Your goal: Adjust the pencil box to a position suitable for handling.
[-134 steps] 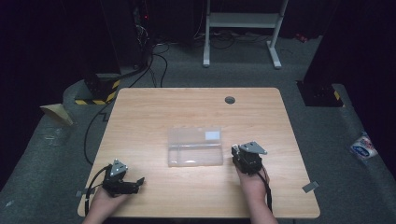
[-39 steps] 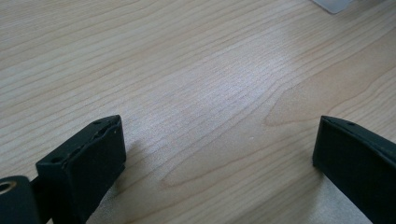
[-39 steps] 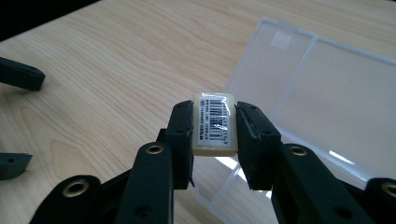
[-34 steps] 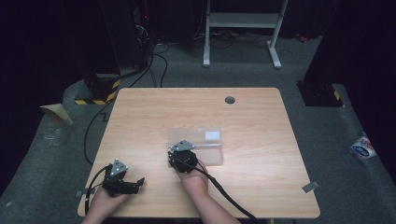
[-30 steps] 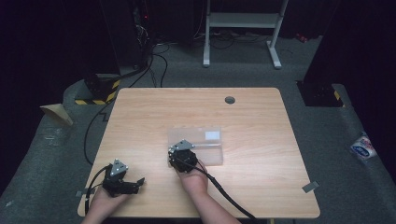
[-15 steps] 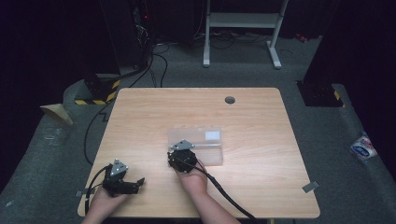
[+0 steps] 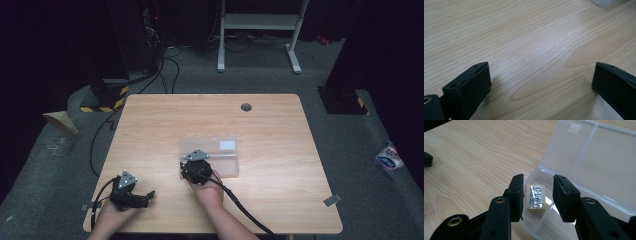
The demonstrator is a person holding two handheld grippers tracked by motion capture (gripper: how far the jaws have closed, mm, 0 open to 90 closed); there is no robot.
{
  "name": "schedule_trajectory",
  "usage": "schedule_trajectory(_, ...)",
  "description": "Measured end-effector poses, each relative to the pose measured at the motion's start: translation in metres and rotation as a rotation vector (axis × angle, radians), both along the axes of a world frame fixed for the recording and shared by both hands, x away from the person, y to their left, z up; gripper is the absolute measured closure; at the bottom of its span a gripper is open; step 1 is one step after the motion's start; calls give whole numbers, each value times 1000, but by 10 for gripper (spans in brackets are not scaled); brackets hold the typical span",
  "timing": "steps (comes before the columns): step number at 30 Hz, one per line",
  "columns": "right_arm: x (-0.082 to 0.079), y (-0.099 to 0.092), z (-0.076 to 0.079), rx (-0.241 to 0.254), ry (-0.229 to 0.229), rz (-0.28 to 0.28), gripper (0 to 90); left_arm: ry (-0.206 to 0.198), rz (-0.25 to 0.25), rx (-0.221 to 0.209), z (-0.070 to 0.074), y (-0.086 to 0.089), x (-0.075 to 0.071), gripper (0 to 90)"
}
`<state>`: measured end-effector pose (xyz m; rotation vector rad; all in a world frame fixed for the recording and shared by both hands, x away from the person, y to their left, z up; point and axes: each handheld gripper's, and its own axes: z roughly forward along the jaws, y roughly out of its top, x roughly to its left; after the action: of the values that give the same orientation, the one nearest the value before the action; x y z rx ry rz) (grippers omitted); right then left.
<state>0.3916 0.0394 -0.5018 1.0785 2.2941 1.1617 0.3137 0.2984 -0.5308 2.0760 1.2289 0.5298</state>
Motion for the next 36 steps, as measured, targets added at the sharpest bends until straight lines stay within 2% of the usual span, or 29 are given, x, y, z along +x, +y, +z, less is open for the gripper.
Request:
schedule_trajectory(6,-2,-5,5,9,0,-10,558,0,3,-2,0,0,0,23)
schedule_trajectory(10,-3,-12,10,12,-20,-6,543,-3,-1,6,0,0,0,22)
schedule_trajectory(14,-3,-25,16,26,-25,-22,524,-3,-1,5,0,0,0,22)
schedule_trajectory(26,-4,-71,22,25,-42,-93,507,-3,0,5,0,0,0,18)
schedule_trajectory(29,-6,-90,23,11,-53,-114,507,4,3,-5,0,-1,0,16)
schedule_trajectory(36,-12,-120,24,18,-52,-156,503,3,3,-2,0,-1,0,10)
